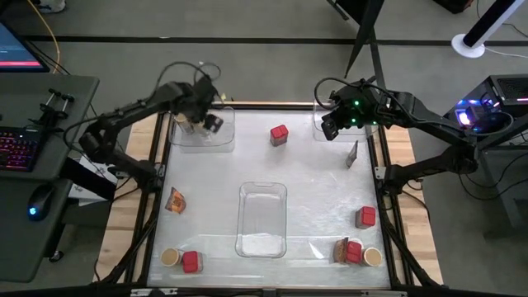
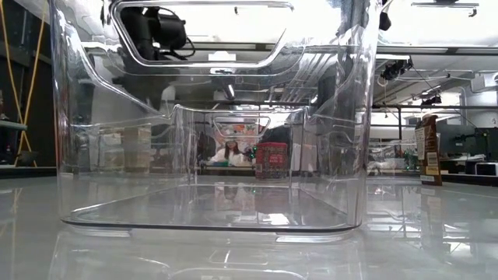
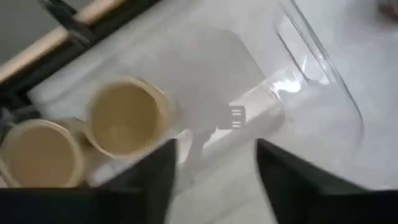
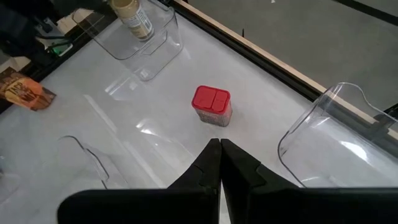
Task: Sort spices by type
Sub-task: Put the top gold seasoning bottle into the top left transparent bin
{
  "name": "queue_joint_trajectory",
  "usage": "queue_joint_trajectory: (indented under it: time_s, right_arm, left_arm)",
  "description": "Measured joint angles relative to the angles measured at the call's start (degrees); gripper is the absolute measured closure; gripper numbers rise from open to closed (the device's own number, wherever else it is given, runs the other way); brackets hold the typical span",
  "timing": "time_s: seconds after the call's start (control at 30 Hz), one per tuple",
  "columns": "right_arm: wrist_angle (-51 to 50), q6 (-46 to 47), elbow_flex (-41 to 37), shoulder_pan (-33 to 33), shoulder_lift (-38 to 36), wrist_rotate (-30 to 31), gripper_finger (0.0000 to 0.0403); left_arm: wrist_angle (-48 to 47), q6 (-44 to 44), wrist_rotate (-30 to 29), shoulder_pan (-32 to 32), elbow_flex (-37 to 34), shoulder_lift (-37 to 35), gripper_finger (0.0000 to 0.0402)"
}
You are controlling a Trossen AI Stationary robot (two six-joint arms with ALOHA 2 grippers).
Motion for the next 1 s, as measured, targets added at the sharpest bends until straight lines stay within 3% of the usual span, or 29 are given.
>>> queue_joint_trajectory:
  time_s: [0.1,0.17,0.33,0.5,1.0]
  right_arm:
    - [0.0,-0.5,0.0,0.0,0.0,0.0,0.0402]
    - [0.0,-0.5,0.0,0.0,0.0,0.0,0.0402]
    - [0.2,-0.6,0.0,0.0,0.0,0.0,0.0402]
    - [1.2,-0.4,0.0,0.0,0.0,0.0,0.0402]
    - [1.2,0.0,0.0,0.0,0.0,-0.2,0.0402]
  left_arm:
    - [3.5,-1.4,-0.3,-3.4,-4.3,-2.6,0.0350]
    - [6.7,-2.6,-0.6,-3.9,-7.5,-3.5,0.0384]
    - [13.2,-2.0,-1.8,-0.5,-13.6,-2.7,0.0399]
    - [18.2,0.3,-1.6,1.8,-15.0,-1.9,0.0401]
    - [19.2,9.3,-4.8,4.6,-15.0,-1.9,0.0401]
